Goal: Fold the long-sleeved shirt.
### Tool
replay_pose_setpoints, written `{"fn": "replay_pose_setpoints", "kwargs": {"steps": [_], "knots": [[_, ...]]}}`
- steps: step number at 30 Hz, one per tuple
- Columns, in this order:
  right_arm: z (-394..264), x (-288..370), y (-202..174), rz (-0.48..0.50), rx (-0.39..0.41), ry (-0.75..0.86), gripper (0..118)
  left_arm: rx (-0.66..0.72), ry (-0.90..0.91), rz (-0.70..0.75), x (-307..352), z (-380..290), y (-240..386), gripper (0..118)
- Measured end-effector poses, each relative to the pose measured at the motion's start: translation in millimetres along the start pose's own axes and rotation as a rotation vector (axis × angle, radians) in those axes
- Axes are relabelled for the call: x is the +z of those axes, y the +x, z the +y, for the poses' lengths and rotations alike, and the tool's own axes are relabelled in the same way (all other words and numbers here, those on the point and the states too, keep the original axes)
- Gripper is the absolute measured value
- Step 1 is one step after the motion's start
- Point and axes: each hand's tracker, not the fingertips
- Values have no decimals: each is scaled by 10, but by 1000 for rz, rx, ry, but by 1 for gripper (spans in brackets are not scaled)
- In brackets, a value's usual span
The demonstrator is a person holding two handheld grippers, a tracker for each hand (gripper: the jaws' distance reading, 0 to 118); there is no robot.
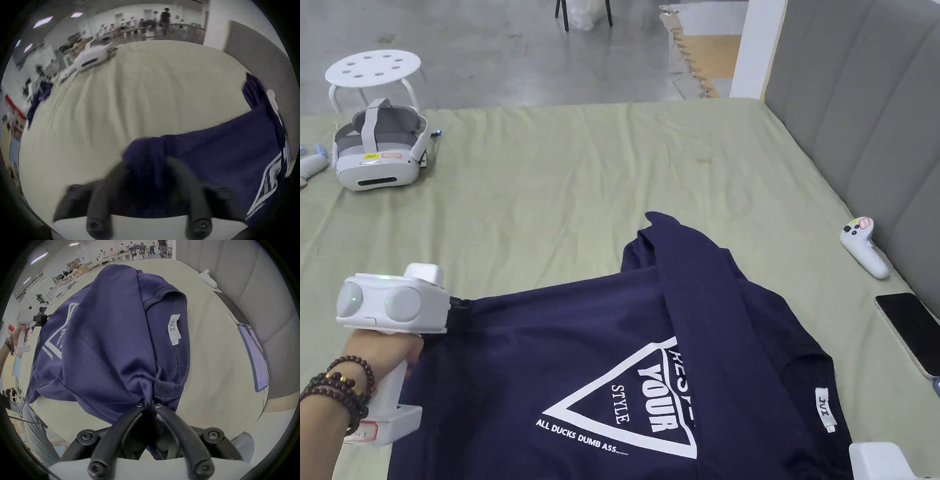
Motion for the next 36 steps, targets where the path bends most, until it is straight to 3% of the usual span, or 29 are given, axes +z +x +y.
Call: {"fn": "replay_pose_setpoints", "kwargs": {"steps": [1,2,4,6,8,11,12,15,20,26,28,32,36], "knots": [[2,22,-25,-1,-1,3,2,-38,-9,-35,49,-27,66,14],[1,25,-26,-1,-3,4,2,-57,2,50,90,-47,129,13],[20,70,-19,4,5,4,2,-17,-15,-9,149,-41,115,12],[102,282,-4,24,20,24,2,123,71,-37,419,75,33,12],[300,670,58,110,57,150,2,168,150,-36,746,250,-160,12],[878,1243,229,236,50,311,2,185,281,-121,1325,600,-382,12],[1131,1414,238,232,66,355,2,153,301,-70,1487,739,-394,11],[1946,1957,208,86,142,515,2,127,414,67,1983,1150,-499,11],[3205,2878,41,-87,131,696,1,185,563,182,2882,1829,-817,11],[4439,3853,-276,-143,144,865,1,194,766,289,3874,2600,-983,11],[4731,4152,-398,-141,105,884,1,196,806,320,4105,2842,-1017,11],[4980,4579,-693,-203,116,950,1,205,841,346,4434,3193,-1042,11],[5163,4628,-708,-193,80,923,1,229,860,349,4460,3291,-1028,11]]}}
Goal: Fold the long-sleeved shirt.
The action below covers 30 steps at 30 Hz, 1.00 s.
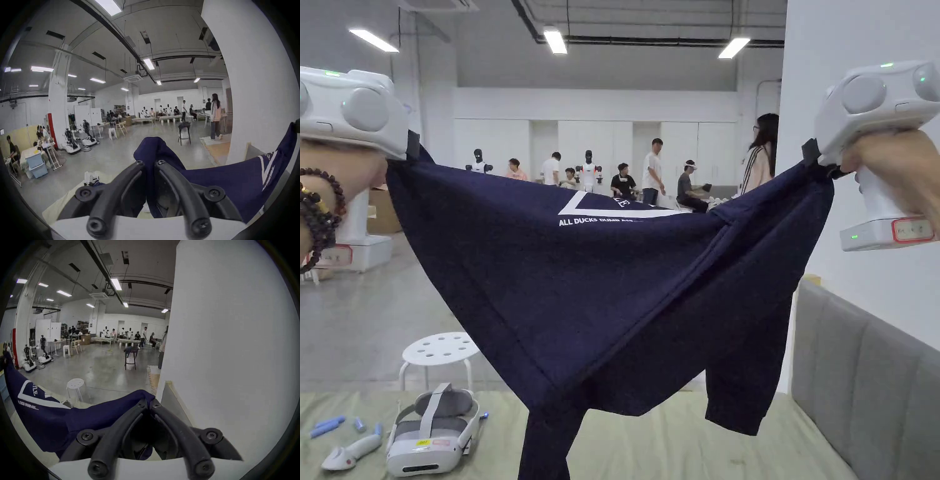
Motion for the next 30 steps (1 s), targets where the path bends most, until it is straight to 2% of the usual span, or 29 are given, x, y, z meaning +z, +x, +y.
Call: {"fn": "replay_pose_setpoints", "kwargs": {"steps": [1,4,7,10,14,16,18,19,22,24,28,30], "knots": [[-112,-6,30,-1,-39,-12,1,2,-1,-1,-20,-48,13,11],[-425,-133,-12,-10,-56,-52,1,-4,-31,-4,-99,-326,74,11],[-982,-393,-40,6,-71,-146,1,-18,-107,-8,-233,-877,140,11],[-1664,-740,-89,43,-139,-223,1,18,-215,31,-366,-1608,197,11],[-2655,-1101,-238,16,-120,-314,1,-6,-354,41,-414,-2654,314,11],[-3125,-1191,-318,4,-75,-352,1,23,-403,39,-375,-3109,369,11],[-3470,-1267,-345,26,-77,-422,1,-28,-465,42,-326,-3485,426,11],[-3615,-1264,-325,37,-116,-444,1,-54,-492,36,-338,-3638,420,11],[-3828,-1074,-227,32,-125,-440,1,-29,-469,8,-138,-3757,337,11],[-3932,-857,-111,42,-159,-402,1,50,-432,-11,248,-3696,255,11],[-4366,-231,93,69,-164,-388,1,153,-408,-75,703,-3937,-44,11],[-4689,119,125,67,-166,-378,1,126,-413,-71,1074,-4149,-121,11]]}}
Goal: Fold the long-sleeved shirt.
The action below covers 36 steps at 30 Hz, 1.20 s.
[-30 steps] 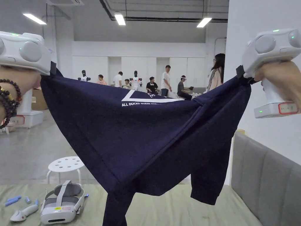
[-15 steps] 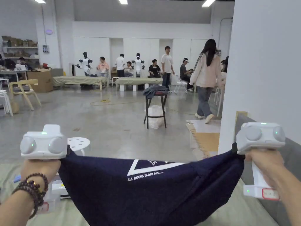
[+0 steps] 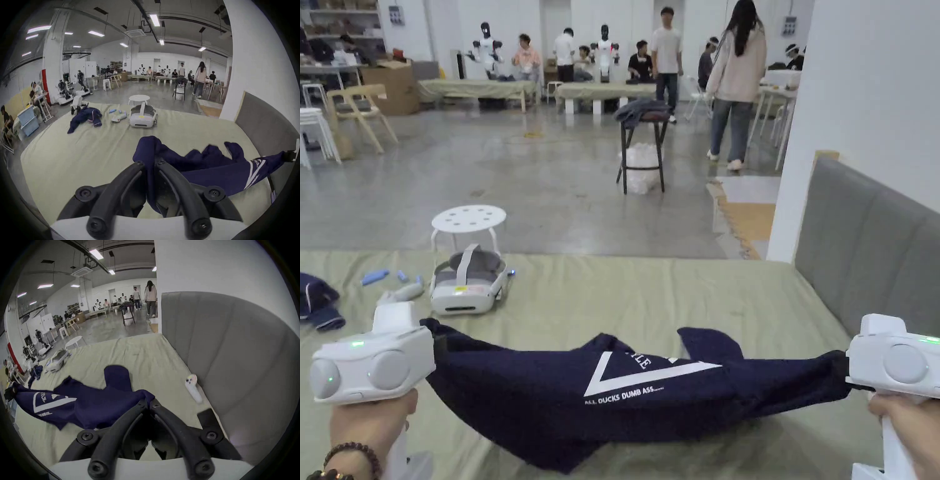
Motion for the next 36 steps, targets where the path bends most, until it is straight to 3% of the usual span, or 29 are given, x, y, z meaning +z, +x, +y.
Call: {"fn": "replay_pose_setpoints", "kwargs": {"steps": [3,6,8,11,13,14,15,16,17,18,19,22,23,24,25,26,27,29,30,31,33,34,36], "knots": [[-650,142,113,5,33,-36,1,-21,-19,30,292,-635,-127,11],[-1342,283,243,25,55,-136,1,7,-138,54,462,-1353,-307,11],[-1789,163,377,-11,36,-228,1,23,-267,83,453,-1795,-438,11],[-2190,132,438,-46,34,-336,1,68,-399,70,347,-2278,-611,11],[-2279,55,449,-17,20,-357,1,61,-371,58,458,-2342,-532,12],[-2253,55,407,-15,57,-364,1,50,-360,60,477,-2343,-490,17],[-2206,52,363,-15,106,-357,3,23,-343,84,522,-2292,-437,30],[-2108,101,326,-39,137,-350,26,0,-339,107,561,-2236,-400,63],[-2007,141,299,-61,164,-360,60,11,-344,114,557,-2143,-456,90],[-1915,184,294,-79,194,-355,94,16,-344,117,605,-2072,-466,109],[-1814,400,213,-64,213,-311,118,45,-316,104,700,-1973,-487,108],[-1502,582,58,-26,242,-222,116,67,-256,88,892,-1622,-453,98],[-1473,491,25,-28,251,-223,114,61,-254,94,935,-1517,-439,90],[-1407,510,-46,-10,270,-218,104,56,-246,91,854,-1492,-455,75],[-1353,529,-126,31,283,-215,62,40,-242,88,762,-1462,-472,34],[-1326,520,-208,47,270,-198,7,25,-240,81,746,-1417,-469,5],[-1311,476,-280,50,265,-206,1,19,-242,80,730,-1390,-469,5],[-1279,478,-389,88,282,-228,0,25,-233,85,715,-1333,-465,3],[-1276,500,-428,115,297,-229,0,29,-241,81,690,-1312,-493,4],[-1343,462,-490,138,294,-212,0,47,-247,84,653,-1308,-526,23],[-1380,443,-547,163,293,-209,0,75,-239,100,571,-1311,-591,93],[-1402,411,-572,172,301,-222,0,77,-265,117,485,-1345,-624,110],[-1447,386,-640,162,306,-240,0,72,-406,126,310,-1467,-691,108]]}}
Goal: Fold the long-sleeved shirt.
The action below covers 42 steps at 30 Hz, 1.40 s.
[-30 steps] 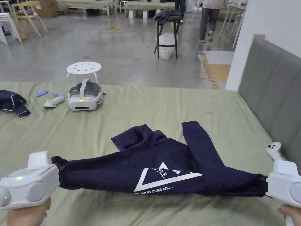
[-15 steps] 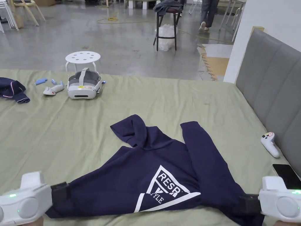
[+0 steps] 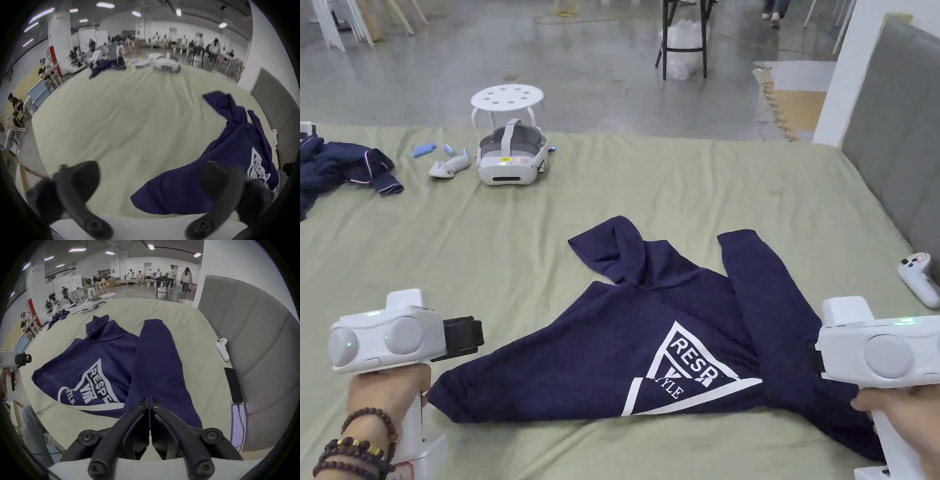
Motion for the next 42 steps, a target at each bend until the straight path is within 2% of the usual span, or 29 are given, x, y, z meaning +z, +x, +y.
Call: {"fn": "replay_pose_setpoints", "kwargs": {"steps": [1,2,3,5,6,7,8,9,10,11,12,13,14,16,19,21,22,23,25,26,28,31,34,36,37,39,40,41,42], "knots": [[-18,-31,-12,0,11,-9,0,-9,9,-7,-33,-12,12,103],[-38,-64,-19,0,16,-16,0,-19,-9,2,-130,-62,1,91],[-26,130,-125,-19,13,-14,0,-26,-43,31,-218,-113,-6,83],[-61,143,-158,-14,18,-35,0,-54,-117,76,-362,-256,47,81],[-76,151,-173,-14,20,-43,0,-62,-138,60,-421,-332,51,77],[-47,8,-125,3,19,-79,0,-61,-158,44,-477,-418,59,63],[-33,-9,-123,4,23,-88,0,-46,-165,0,-501,-507,74,61],[-18,-25,-122,4,27,-96,0,-25,-75,58,-544,-424,41,61],[14,-110,-103,13,32,-110,0,-40,-110,44,-528,-412,82,55],[72,-218,-76,16,36,-119,0,-70,-111,29,-506,-379,121,44],[156,-274,-67,17,38,-122,0,-112,-124,1,-490,-359,163,25],[285,-340,-64,16,41,-123,0,-140,-150,-34,-340,-369,250,14],[438,-398,-64,18,48,-121,0,-173,-160,26,-284,-350,319,14],[710,-409,-195,34,92,-79,0,-226,-162,-42,-160,-355,387,14],[1364,-598,-350,82,169,-16,0,-204,-116,-64,-93,-364,356,14],[1821,-891,-457,127,222,-28,0,-179,-108,-78,-106,-402,292,14],[2043,-1082,-514,170,245,-51,6,-158,-107,-97,-92,-423,265,14],[2237,-1368,-593,203,284,-92,22,-132,-112,-108,-62,-439,261,14],[2519,-1772,-736,223,344,-150,79,-110,-123,-124,-71,-472,237,14],[2616,-1948,-801,221,374,-175,88,-99,-129,-137,-65,-481,228,14],[2672,-2164,-1010,224,426,-183,87,-42,-145,-151,-65,-479,216,14],[2679,-2457,-1178,245,504,-271,87,-40,-157,-156,-178,-451,181,14],[2626,-2731,-1260,237,620,-370,87,-34,-154,-144,-226,-418,173,14],[2579,-2877,-1283,240,666,-420,87,-31,-155,-135,-246,-391,171,14],[2523,-2912,-1314,227,678,-440,83,-27,-152,-131,-242,-414,165,14],[2557,-2858,-1328,227,616,-438,80,-40,-156,-132,-260,-403,178,14],[2546,-2797,-1342,243,624,-439,62,-68,-164,-140,-262,-415,192,14],[2511,-2722,-1367,320,622,-444,41,-78,-166,-140,-255,-435,204,14],[2468,-2663,-1393,332,659,-431,14,-85,-167,-136,-259,-437,216,14]]}}
